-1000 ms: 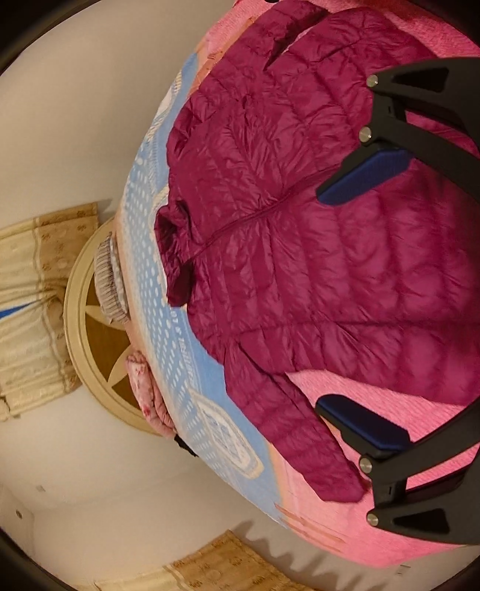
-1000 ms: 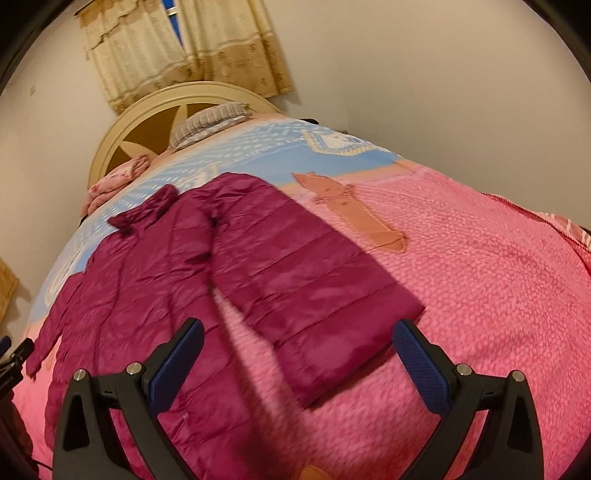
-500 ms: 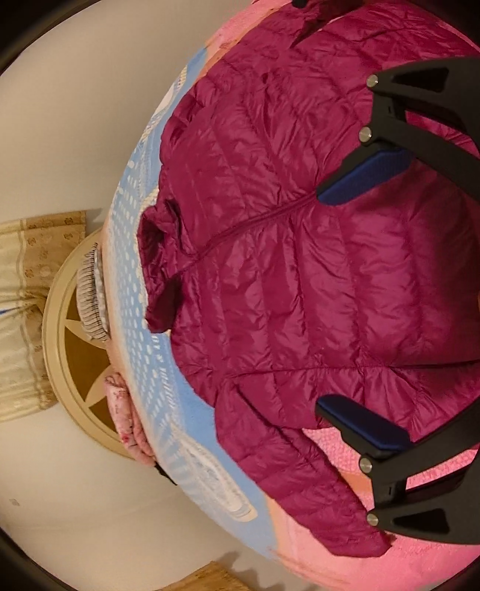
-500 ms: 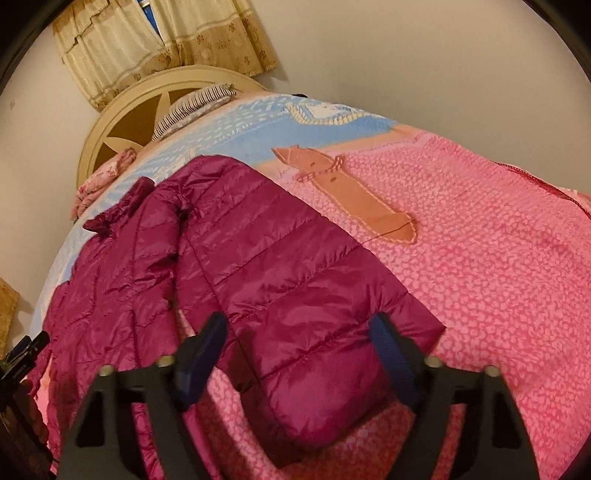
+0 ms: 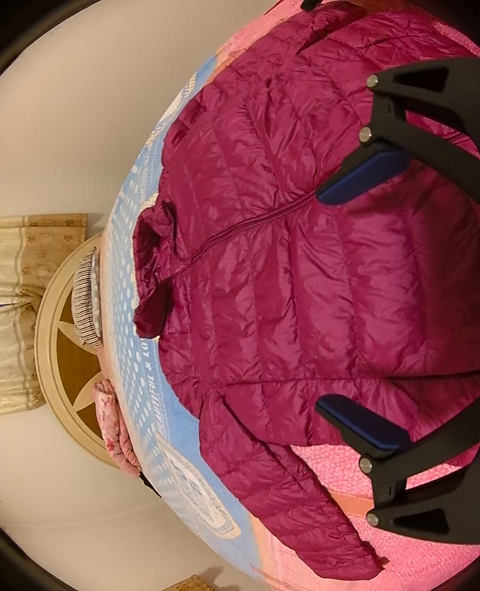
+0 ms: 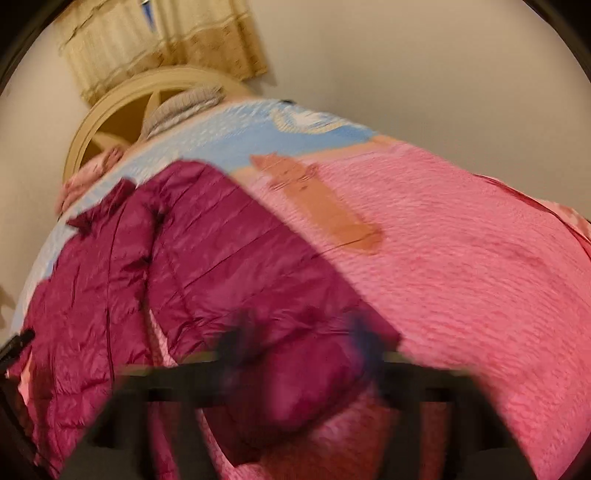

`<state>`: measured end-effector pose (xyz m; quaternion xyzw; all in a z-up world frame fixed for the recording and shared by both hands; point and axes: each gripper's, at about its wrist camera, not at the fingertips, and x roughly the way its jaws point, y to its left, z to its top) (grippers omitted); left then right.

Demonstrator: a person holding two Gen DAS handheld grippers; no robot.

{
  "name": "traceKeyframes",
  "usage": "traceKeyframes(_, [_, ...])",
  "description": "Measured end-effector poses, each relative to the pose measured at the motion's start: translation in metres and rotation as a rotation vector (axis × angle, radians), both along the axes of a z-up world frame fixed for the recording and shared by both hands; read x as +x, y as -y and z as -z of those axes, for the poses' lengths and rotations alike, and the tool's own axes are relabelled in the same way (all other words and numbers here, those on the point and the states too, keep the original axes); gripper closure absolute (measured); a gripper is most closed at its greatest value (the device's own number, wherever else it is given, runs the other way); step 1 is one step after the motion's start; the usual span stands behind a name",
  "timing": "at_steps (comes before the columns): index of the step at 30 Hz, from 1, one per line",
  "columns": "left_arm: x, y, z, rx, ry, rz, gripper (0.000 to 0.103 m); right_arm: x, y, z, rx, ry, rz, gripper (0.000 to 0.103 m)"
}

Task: Fold large clothes
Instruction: 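Reach the right gripper to a sleeve cuff and close on it, then lift the held sleeve with the right gripper and lay it across the jacket body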

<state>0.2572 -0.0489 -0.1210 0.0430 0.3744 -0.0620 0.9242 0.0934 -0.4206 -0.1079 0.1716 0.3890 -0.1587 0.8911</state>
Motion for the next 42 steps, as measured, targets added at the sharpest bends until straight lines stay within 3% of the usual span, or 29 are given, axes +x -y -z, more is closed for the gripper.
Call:
traceKeyframes(2, [-0.001, -0.002, -0.002, 0.01, 0.018, -0.008, 0.0, -0.01, 0.004, -0.001, 0.003, 0.011, 0.038, 0.007])
traceKeyframes(5, [0.001, -0.005, 0.0, 0.01, 0.016, -0.019, 0.0, -0.011, 0.002, 0.01, 0.028, -0.043, 0.029, 0.008])
traceKeyframes(7, [0.002, -0.008, 0.002, -0.005, 0.003, -0.022, 0.0, -0.009, -0.001, 0.018, 0.054, -0.07, 0.019, 0.021])
traceKeyframes(10, [0.001, -0.011, 0.004, -0.017, -0.005, -0.023, 0.0, -0.004, -0.008, 0.019, 0.03, -0.062, -0.016, 0.052])
traceKeyframes(11, [0.0, -0.012, 0.004, -0.02, -0.006, -0.023, 0.0, -0.003, -0.008, 0.017, 0.034, -0.053, -0.029, 0.07])
traceKeyframes(13, [-0.002, -0.014, 0.003, -0.027, -0.003, -0.023, 0.0, 0.001, -0.001, 0.012, 0.029, -0.05, -0.025, 0.081])
traceKeyframes(15, [-0.003, -0.016, 0.0, -0.026, 0.005, -0.024, 0.0, 0.008, 0.007, 0.002, -0.039, -0.048, -0.013, 0.09])
traceKeyframes(20, [-0.004, -0.024, -0.009, -0.044, 0.023, -0.03, 0.0, 0.035, 0.041, -0.046, -0.225, -0.015, 0.039, 0.092])
traceKeyframes(25, [-0.006, -0.027, -0.013, -0.045, 0.03, -0.026, 0.0, 0.067, 0.04, -0.105, -0.395, 0.062, 0.034, 0.093])
traceKeyframes(30, [-0.01, -0.033, -0.017, -0.045, 0.039, -0.029, 0.0, 0.089, -0.003, -0.171, -0.534, 0.184, -0.03, 0.094])
traceKeyframes(32, [-0.011, -0.036, -0.019, -0.051, 0.045, -0.033, 0.0, 0.094, -0.039, -0.192, -0.637, 0.225, -0.096, 0.094])
traceKeyframes(35, [-0.012, -0.04, -0.02, -0.061, 0.048, -0.037, 0.0, 0.098, -0.088, -0.205, -0.752, 0.262, -0.191, 0.094])
traceKeyframes(42, [-0.018, -0.053, -0.022, -0.07, 0.056, -0.053, 0.0, 0.105, -0.161, -0.199, -0.763, 0.306, -0.368, 0.094])
